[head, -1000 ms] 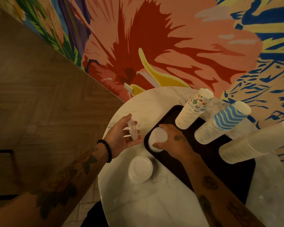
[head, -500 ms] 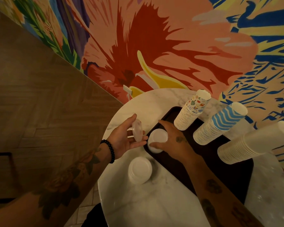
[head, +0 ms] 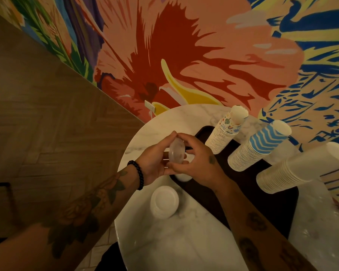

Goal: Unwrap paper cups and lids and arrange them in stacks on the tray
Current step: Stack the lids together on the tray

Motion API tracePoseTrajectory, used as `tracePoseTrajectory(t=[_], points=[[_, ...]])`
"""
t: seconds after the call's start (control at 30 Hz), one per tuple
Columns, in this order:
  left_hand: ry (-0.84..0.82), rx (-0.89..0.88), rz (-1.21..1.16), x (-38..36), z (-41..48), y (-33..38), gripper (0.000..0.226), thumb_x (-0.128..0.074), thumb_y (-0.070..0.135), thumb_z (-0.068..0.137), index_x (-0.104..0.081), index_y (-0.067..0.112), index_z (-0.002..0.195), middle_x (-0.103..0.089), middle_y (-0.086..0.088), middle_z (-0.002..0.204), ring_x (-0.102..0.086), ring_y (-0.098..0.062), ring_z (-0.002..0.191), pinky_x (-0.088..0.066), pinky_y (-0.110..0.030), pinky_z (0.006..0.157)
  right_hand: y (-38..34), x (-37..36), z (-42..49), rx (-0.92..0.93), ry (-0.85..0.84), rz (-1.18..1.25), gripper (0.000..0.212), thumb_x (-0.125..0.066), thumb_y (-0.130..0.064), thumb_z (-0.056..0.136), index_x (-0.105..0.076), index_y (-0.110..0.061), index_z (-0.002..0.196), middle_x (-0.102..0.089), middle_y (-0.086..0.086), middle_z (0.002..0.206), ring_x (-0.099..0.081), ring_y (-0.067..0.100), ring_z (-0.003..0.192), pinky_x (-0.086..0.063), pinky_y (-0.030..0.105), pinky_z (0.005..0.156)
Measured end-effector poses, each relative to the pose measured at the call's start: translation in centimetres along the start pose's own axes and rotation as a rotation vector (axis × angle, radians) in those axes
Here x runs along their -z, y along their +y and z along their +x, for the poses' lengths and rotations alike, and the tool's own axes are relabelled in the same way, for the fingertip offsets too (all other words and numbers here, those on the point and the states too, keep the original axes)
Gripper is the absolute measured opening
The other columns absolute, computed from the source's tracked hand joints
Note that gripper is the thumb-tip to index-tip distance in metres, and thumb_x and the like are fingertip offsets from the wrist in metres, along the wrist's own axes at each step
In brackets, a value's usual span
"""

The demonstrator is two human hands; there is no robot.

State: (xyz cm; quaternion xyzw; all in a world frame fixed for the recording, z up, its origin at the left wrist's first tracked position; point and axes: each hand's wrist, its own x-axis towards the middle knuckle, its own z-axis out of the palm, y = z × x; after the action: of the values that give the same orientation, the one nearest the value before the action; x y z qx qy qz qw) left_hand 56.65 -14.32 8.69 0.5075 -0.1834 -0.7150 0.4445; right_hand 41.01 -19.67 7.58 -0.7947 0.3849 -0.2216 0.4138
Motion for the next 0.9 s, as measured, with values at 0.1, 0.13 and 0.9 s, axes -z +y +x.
tracePoseTrajectory(t=[0.1, 0.13, 0.9], points=[[0.092, -0.036, 0.113, 0.3, 0.5, 0.2, 0.051, -0.053, 0.061, 0.093, -0.067, 0.019, 0.118, -0.073, -0.012, 0.112, -0.071, -0.028, 0.102, -0.061, -0.039, 0.077, 0.5, 0.7, 0.0, 0.005, 0.054, -0.04, 0.08, -0.083, -0.032, 0.077, -0.045, -0.029, 0.148, -0.042, -0.01, 0.146, -0.046, 0.003, 0.13, -0.047, 0.023, 0.103], [0.152, -0.067, 0.188, 0.7, 0.8, 0.1, 0.047, -0.056, 0.058, 0.092, -0.067, 0.019, 0.117, -0.072, -0.011, 0.113, -0.071, -0.026, 0.102, -0.061, -0.041, 0.081, 0.6, 1.1, 0.1, -0.015, 0.067, -0.082, 0.08, -0.083, -0.031, 0.078, -0.045, -0.028, 0.149, -0.038, -0.009, 0.145, -0.044, 0.003, 0.129, -0.045, 0.02, 0.102], [0.209, -0.005, 1.662, 9.1, 3.8, -6.8, 0.073, -0.074, 0.033, 0.084, -0.039, 0.037, 0.148, -0.019, -0.002, 0.16, -0.017, -0.028, 0.147, -0.036, -0.049, 0.113, 4.3, -0.1, 0.1, -0.217, -0.121, -0.443, 0.077, -0.082, -0.033, 0.081, -0.043, -0.021, 0.147, -0.044, 0.001, 0.147, -0.046, 0.022, 0.132, -0.041, 0.035, 0.109]])
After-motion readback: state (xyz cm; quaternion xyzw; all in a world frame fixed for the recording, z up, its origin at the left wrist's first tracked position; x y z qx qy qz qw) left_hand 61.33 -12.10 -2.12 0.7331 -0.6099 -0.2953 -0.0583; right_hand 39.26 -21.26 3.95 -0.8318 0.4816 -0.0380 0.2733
